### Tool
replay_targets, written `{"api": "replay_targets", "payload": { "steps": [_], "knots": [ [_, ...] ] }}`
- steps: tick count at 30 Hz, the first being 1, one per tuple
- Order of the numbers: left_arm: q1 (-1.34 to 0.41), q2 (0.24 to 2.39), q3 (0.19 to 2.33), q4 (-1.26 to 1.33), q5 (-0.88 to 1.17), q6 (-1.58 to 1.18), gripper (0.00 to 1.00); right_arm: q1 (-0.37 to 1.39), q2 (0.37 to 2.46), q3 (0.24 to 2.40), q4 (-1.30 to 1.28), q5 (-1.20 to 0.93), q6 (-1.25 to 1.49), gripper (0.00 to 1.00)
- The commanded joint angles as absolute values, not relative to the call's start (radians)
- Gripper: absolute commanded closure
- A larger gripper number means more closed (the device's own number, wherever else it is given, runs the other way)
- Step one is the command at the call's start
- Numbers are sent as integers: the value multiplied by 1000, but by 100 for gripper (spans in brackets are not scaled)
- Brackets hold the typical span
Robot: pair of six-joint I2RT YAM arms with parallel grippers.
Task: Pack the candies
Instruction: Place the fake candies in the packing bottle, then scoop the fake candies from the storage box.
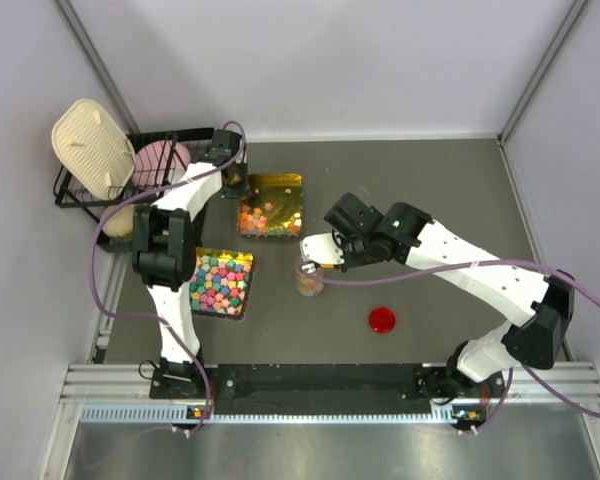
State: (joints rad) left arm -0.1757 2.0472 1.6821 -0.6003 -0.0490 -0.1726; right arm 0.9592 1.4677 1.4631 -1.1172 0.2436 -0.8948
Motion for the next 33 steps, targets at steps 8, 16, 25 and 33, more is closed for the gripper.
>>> {"api": "replay_targets", "payload": {
  "steps": [8,16,25,33],
  "knots": [
    [-170,2023,1729,-574,-28,-183,100,982,1493,1532,-1135,296,-920,100],
    [-170,2023,1727,-574,-26,-183,100,996,1502,1555,-1158,327,-934,100],
    [-170,2022,1729,-574,-23,-183,100,997,1517,1615,-1164,368,-954,100],
    [-160,1976,1691,-520,144,-215,100,930,1577,1810,-1117,380,-957,100]
  ]
}}
